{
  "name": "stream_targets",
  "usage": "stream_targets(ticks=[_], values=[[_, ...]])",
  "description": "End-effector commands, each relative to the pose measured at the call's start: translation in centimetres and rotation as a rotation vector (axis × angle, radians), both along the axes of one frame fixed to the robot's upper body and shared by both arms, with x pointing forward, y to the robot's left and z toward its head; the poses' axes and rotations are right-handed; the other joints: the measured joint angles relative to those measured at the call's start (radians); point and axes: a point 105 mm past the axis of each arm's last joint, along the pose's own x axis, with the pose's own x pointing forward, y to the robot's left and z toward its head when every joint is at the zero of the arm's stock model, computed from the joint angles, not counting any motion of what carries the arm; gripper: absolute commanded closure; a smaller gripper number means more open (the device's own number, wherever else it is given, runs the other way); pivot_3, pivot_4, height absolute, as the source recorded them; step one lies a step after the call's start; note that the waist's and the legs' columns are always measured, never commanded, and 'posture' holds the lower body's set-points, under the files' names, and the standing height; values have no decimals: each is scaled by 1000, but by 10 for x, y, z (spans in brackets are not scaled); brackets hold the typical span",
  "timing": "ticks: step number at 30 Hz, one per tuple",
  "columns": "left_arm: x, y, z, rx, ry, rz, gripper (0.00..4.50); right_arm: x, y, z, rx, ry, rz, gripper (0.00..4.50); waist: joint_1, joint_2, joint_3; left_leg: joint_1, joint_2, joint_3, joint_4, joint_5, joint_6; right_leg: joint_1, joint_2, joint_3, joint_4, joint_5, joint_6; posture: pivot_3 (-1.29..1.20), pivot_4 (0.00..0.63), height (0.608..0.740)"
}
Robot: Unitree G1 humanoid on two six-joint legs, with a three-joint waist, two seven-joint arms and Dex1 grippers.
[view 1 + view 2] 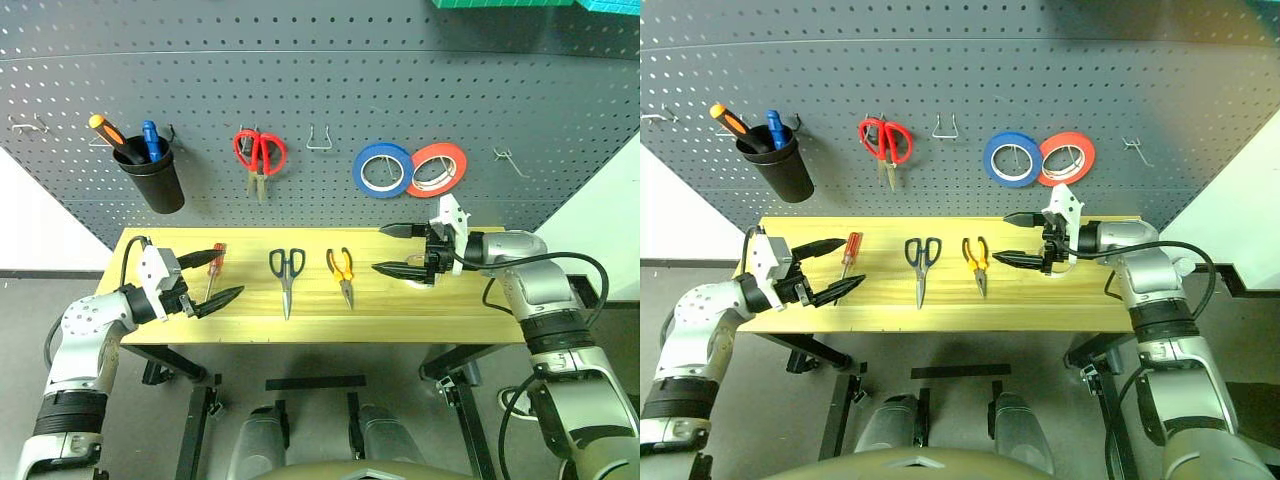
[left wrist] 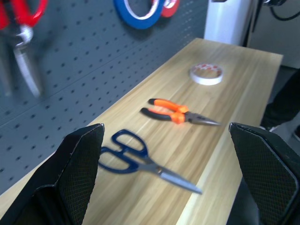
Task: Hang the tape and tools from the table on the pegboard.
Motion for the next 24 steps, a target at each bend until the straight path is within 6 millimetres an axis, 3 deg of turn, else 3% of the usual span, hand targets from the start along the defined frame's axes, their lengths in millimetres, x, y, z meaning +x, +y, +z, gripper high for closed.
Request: stream_targets(ticks=[1, 15, 24], values=[[-3, 9, 7, 14, -44, 12, 9, 3, 3, 12, 11, -47, 16, 0, 0, 0, 0, 0, 0, 0, 0, 0, 0, 0, 0, 0, 0, 0, 0, 119, 96, 740], [-11, -3, 8, 3, -56, -20, 9, 0, 3, 10, 11, -40, 30, 0, 1, 0, 0, 0, 0, 0, 0, 0, 0, 0, 0, 0, 0, 0, 0, 114, 82, 740], [-6, -3, 11, 9, -48, -30, 9, -5, -2, 5, 3, -20, 11, 0, -1, 0, -1, 0, 0, 0, 0, 0, 0, 0, 0, 0, 0, 0, 0, 95, 81, 740]])
